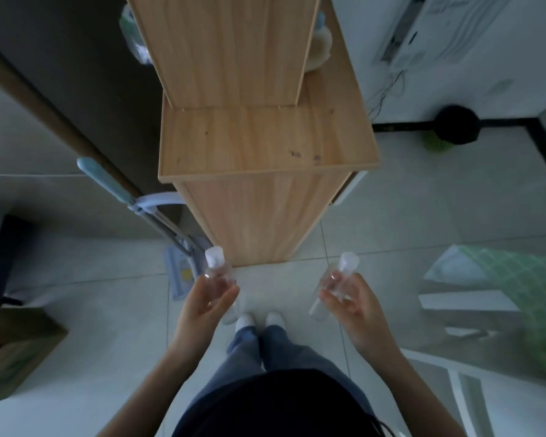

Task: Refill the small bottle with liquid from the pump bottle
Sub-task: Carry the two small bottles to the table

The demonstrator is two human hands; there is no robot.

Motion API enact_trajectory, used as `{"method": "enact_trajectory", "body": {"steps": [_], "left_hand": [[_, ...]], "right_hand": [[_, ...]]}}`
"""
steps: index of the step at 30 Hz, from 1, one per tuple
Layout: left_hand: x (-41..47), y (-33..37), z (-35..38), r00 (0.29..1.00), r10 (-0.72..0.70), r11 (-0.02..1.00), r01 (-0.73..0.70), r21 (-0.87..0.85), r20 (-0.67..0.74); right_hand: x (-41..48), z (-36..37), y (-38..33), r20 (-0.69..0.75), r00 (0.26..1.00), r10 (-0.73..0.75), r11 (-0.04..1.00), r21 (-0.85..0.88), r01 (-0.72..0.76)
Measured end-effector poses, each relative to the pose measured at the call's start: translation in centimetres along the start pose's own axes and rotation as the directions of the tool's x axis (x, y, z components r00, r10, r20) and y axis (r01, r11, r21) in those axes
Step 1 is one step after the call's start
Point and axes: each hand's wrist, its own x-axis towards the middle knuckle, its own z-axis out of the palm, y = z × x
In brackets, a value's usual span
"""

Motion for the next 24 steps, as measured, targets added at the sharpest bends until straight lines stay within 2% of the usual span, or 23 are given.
{"method": "enact_trajectory", "body": {"steps": [6, 10, 18, 24], "left_hand": [[-1.7, -1.7, 0.0, 0.998, -0.047, 0.999, 0.048, -0.024, 0.036], [-1.9, -2.0, 0.1, 0.994, -0.048, 0.999, 0.047, 0.013, 0.096], [-2.3, -3.4, 0.8, 0.952, -0.106, 0.978, 0.047, 0.205, 0.288], [-4.4, -4.5, 3.3, 0.868, -0.117, 0.914, -0.095, 0.394, 0.482]], "right_hand": [[-2.3, 1.3, 3.1, -0.075, 0.99, 0.119, 0.993, 0.007, -0.119], [-3.4, 2.1, 3.5, -0.121, 0.982, 0.142, 0.99, 0.042, -0.137], [-8.0, 2.3, 5.5, -0.301, 0.931, 0.208, 0.977, 0.114, -0.182], [-13.9, 1.3, 8.5, -0.485, 0.84, 0.243, 0.963, 0.221, -0.152]]}}
